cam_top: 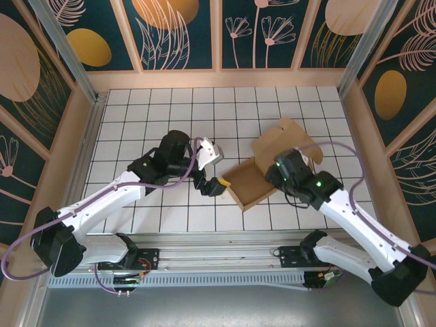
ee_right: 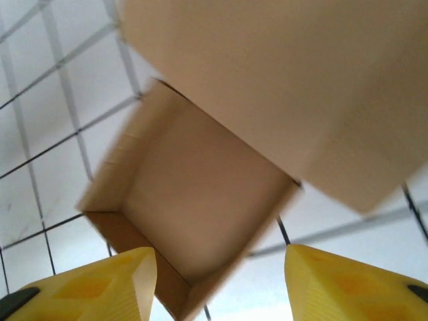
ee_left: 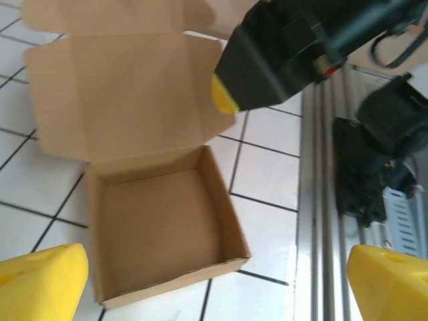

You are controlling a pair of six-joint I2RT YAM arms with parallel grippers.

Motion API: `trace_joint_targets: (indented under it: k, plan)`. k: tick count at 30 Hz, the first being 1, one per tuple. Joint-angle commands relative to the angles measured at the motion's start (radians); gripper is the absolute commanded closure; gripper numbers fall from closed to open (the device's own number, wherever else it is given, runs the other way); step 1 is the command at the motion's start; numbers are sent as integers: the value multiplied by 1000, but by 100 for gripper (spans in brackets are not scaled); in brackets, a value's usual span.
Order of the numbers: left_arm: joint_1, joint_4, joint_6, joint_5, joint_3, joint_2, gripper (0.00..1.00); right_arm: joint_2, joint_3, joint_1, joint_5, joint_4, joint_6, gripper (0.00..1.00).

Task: Fold the paper box

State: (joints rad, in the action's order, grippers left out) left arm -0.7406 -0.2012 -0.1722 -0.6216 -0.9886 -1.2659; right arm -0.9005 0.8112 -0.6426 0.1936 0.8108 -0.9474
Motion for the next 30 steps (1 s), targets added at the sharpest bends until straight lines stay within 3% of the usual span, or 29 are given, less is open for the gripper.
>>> trace_joint_targets:
  k: [1, 3, 7, 13, 19, 25, 30]
  plan:
    - [2, 11, -57, -65, -11, 17, 1, 48, -107, 25, -106, 2, -322, 44]
    - [0, 31, -60, -71, 1, 30, 1, 38, -164, 27, -122, -68, -379, 42]
    - [-1, -81, -154, -32, -12, 60, 1, -59, -238, 30, -168, -169, -470, 42]
    - [-2, -150, -167, 4, 3, 118, 1, -181, -267, 34, -174, -364, -408, 43]
    - [-2, -119, -109, 33, 46, 143, 1, -236, -289, 46, -151, -437, -365, 47]
    - [-2, -82, -67, 96, 71, 145, 1, -375, -141, 90, 47, -404, -55, 48]
    - [-1, 38, 53, 306, 105, 143, 1, -542, -30, 186, 146, -486, 266, 49]
